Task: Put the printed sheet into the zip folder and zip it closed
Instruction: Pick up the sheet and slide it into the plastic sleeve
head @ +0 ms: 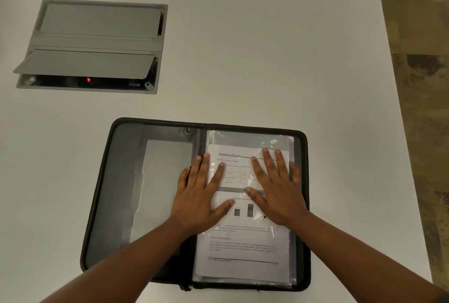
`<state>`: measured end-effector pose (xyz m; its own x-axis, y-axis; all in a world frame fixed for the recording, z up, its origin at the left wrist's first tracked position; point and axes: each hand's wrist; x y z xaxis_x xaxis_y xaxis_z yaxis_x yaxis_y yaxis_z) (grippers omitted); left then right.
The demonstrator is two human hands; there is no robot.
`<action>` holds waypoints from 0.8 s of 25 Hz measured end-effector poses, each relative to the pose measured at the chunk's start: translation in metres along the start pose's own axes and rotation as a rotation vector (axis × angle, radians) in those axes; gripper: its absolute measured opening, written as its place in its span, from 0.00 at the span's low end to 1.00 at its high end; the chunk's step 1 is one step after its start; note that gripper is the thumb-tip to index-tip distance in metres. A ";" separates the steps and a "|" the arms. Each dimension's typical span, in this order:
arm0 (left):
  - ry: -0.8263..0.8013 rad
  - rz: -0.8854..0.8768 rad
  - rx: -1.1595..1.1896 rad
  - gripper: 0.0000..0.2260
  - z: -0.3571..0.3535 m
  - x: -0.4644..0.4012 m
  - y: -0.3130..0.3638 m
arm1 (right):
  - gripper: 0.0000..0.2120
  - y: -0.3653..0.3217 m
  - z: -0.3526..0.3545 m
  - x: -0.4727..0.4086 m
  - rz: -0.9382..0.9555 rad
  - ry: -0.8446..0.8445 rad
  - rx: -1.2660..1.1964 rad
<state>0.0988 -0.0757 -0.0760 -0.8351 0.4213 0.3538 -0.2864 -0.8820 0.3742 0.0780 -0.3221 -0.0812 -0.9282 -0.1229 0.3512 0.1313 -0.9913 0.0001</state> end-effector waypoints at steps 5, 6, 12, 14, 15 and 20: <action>-0.003 0.013 -0.047 0.40 0.003 0.000 0.005 | 0.35 0.003 0.001 0.006 -0.125 0.016 -0.046; -0.004 0.020 -0.052 0.40 0.003 0.000 0.006 | 0.35 -0.002 0.002 0.012 -0.134 0.025 -0.057; 0.002 0.121 0.070 0.40 -0.012 0.036 0.022 | 0.36 -0.051 -0.004 0.078 0.004 0.009 -0.077; 0.013 0.098 0.073 0.37 -0.028 0.062 0.025 | 0.36 -0.053 -0.016 0.093 0.005 -0.017 -0.069; 0.022 0.083 0.074 0.36 -0.035 0.074 0.026 | 0.36 -0.051 -0.021 0.098 0.002 -0.026 -0.061; -0.041 0.008 0.070 0.33 -0.056 0.119 0.033 | 0.34 -0.038 -0.028 0.109 -0.028 -0.049 -0.017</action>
<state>-0.0361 -0.0665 -0.0693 -0.8171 0.4238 0.3909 -0.2453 -0.8691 0.4296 -0.0381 -0.2992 -0.0689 -0.9131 -0.0932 0.3969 0.0994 -0.9950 -0.0051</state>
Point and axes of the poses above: each hand's wrist, its own x-axis away from the middle knuckle, its own z-axis out of the back of the hand, y = z × x, and after that the axes turned 9 degrees about x, right-handed
